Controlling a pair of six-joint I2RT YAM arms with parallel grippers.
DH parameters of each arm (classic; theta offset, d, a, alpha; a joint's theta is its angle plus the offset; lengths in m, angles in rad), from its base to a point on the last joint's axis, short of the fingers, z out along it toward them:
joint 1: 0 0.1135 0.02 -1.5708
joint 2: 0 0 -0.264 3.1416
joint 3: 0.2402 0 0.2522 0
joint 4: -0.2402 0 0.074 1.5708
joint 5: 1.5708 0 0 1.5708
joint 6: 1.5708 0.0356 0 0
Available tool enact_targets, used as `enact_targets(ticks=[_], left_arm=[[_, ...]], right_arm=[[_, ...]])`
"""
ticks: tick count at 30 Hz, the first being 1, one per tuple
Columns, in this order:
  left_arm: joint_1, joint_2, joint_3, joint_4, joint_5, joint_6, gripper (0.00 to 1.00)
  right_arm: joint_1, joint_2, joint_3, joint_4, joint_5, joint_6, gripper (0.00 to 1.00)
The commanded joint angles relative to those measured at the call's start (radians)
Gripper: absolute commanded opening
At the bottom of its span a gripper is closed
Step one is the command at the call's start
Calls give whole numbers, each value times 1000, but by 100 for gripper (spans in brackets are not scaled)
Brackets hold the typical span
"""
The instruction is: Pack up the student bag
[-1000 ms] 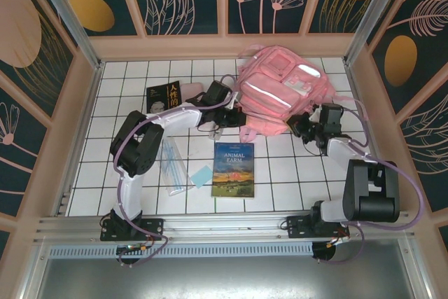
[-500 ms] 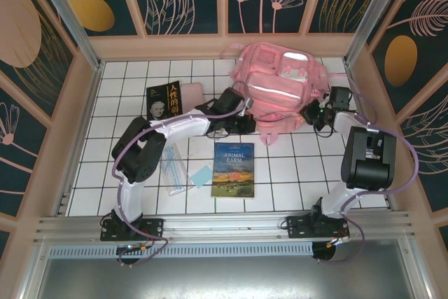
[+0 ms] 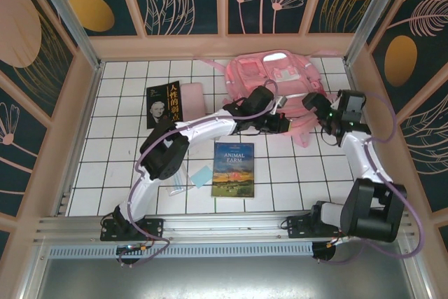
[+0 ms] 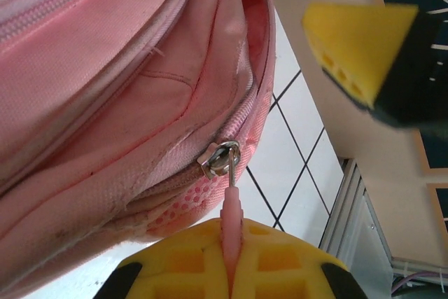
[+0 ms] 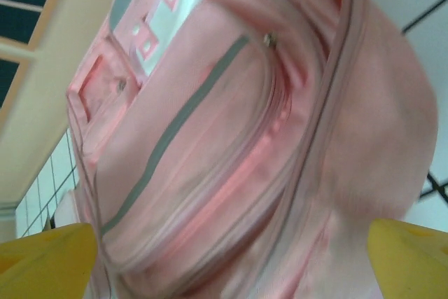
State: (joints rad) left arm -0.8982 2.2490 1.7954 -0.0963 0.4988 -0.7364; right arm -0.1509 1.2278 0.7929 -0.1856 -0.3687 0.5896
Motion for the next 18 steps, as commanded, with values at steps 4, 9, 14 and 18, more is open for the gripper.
enact_targets(ticks=[4, 9, 14, 18], left_arm=[[5, 1, 21, 76, 35, -12, 0], [5, -68, -88, 109, 23, -5, 0], [5, -103, -186, 102, 13, 1, 0], [48, -145, -328, 79, -44, -1, 0]], right_arm=[[13, -8, -165, 139, -178, 211, 96], [93, 138, -177, 333, -191, 317, 75], [101, 203, -162, 387, -163, 318, 0], [76, 150, -146, 318, -122, 261, 0]])
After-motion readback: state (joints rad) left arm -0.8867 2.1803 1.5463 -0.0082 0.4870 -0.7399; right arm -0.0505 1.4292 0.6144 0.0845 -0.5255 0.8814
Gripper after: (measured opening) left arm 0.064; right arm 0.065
